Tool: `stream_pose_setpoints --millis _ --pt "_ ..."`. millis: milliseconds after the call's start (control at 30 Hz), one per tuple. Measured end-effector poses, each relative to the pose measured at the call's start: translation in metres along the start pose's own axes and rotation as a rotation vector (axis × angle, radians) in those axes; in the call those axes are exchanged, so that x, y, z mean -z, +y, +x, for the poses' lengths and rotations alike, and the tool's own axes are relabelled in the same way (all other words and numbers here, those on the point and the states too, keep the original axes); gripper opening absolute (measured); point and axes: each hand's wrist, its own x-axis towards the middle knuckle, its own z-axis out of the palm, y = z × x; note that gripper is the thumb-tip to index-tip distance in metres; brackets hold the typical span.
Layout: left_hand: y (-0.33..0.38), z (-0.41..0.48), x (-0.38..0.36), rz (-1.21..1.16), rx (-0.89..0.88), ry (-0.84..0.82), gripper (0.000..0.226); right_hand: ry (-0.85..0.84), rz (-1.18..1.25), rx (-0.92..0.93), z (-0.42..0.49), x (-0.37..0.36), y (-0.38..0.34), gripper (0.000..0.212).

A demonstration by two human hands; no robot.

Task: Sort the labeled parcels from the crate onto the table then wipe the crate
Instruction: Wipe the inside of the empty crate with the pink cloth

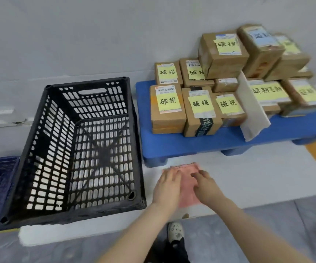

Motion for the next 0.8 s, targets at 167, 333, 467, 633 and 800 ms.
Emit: stream_pose_setpoints --millis 167,333,467,633,800 --pt "-0.004 0.004 -0.052 -0.107 0.238 -0.245 0.064 -0.097 -0.105 -0.016 0.017 -0.026 0.028 0.062" --pt "0.007 0.003 -0.077 -0.156 0.280 -0.202 0.065 -0.054 -0.080 -0.013 0.024 -0.051 0.034 0.061" --pt "0.007 0.012 -0.081 -0.340 0.341 -0.051 0.058 0.045 0.053 -0.092 0.029 -0.052 0.042 0.067" --pt "-0.001 0.013 -0.073 -0.413 0.339 0.067 0.027 -0.004 0.605 -0.256 0.024 -0.029 0.033 0.073" --pt "0.019 -0.011 -0.003 -0.346 0.054 0.190 0.038 -0.132 0.903 -0.027 -0.018 0.051 0.014 0.074"
